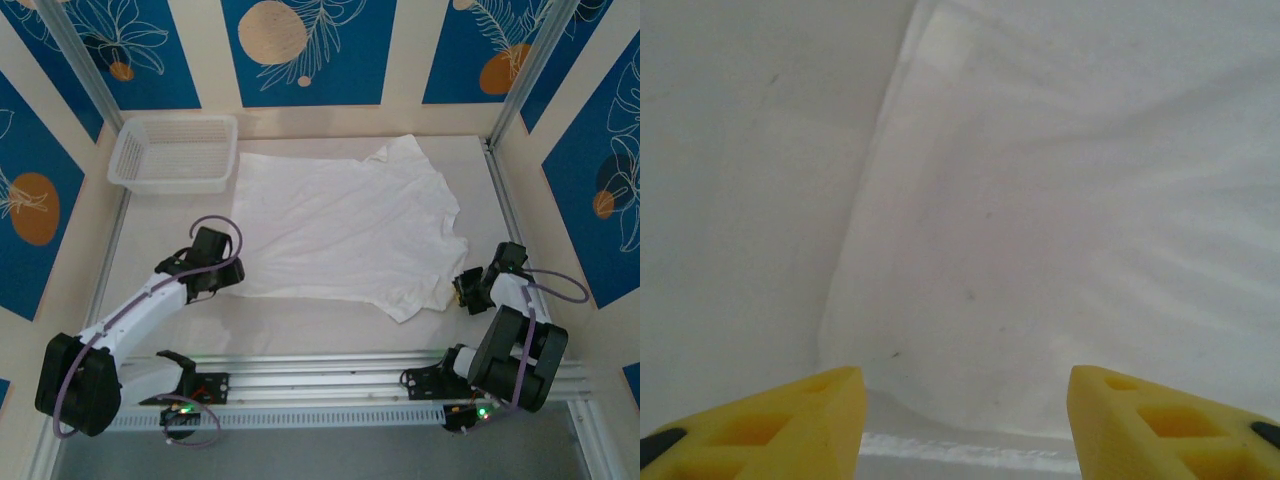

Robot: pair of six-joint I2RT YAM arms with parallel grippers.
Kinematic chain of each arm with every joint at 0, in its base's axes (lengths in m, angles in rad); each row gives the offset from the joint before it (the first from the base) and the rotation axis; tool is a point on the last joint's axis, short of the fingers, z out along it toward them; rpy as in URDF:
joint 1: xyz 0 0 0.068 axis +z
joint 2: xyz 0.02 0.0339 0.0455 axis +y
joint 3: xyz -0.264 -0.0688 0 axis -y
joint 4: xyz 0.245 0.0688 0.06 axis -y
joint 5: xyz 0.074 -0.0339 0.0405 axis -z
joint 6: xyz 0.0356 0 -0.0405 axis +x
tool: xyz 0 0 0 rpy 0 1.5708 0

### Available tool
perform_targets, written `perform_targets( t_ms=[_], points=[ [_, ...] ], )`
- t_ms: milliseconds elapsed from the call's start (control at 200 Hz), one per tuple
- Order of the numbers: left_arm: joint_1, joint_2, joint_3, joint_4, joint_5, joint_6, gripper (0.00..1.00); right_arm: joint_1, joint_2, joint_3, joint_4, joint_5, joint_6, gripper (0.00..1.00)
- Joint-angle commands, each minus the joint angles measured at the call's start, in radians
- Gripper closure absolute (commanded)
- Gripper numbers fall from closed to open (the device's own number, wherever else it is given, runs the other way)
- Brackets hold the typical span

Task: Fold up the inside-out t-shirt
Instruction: Fold the T-shirt at the center of the table.

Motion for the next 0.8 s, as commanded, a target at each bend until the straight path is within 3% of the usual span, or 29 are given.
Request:
perform_targets(
  t_ms=[0,110,305,530,795],
  points=[
    [0.048,-0.023,-0.008,-0.095,-0.033,-0.026,0.45,0.001,0.004,0.012,0.004,-0.021,-0.013,0.86],
    [0.09,-0.051,-0.023,-0.093,0.016,-0.034,0.45,-0.016,-0.017,0.022,-0.022,-0.031,-0.017,1.0],
    [0.126,-0.017,-0.015,-0.093,0.086,-0.078,0.46,-0.038,-0.151,0.043,-0.071,-0.002,-0.008,1.0],
    [0.145,0.091,-0.018,0.0,0.205,-0.116,0.49,-0.035,-0.154,0.037,-0.06,-0.048,-0.007,1.0],
    [0.155,0.137,-0.036,-0.074,0.119,-0.168,0.55,-0.034,-0.152,0.042,-0.063,-0.04,-0.011,1.0]
  ],
)
